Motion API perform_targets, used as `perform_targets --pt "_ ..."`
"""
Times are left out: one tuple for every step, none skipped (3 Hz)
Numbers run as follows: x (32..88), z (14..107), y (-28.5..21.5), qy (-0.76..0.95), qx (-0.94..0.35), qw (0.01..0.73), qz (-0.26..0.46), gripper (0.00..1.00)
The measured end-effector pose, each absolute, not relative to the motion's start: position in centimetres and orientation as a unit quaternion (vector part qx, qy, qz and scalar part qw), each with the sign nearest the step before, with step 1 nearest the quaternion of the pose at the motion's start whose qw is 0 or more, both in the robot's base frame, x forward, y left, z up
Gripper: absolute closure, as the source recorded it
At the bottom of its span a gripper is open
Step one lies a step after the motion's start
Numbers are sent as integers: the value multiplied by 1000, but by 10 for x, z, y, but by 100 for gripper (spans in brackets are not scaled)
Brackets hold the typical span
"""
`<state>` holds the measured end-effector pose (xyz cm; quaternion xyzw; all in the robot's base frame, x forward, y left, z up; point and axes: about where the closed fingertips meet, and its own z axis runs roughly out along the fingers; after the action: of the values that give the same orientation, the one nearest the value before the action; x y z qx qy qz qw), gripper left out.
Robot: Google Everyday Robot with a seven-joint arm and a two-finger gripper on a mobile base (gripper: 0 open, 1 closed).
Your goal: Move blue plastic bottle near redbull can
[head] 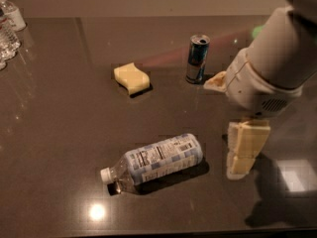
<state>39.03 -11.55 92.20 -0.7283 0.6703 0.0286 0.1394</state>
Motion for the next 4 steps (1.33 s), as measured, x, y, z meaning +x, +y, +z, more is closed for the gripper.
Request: perform_targets --pt "375 900 -84 644 -755 119 34 0" --pt "366 879 -57 626 -772 104 32 0" --pt "361 860 -34 613 -784 93 33 0" --pt "359 846 -22 604 -792 84 32 18"
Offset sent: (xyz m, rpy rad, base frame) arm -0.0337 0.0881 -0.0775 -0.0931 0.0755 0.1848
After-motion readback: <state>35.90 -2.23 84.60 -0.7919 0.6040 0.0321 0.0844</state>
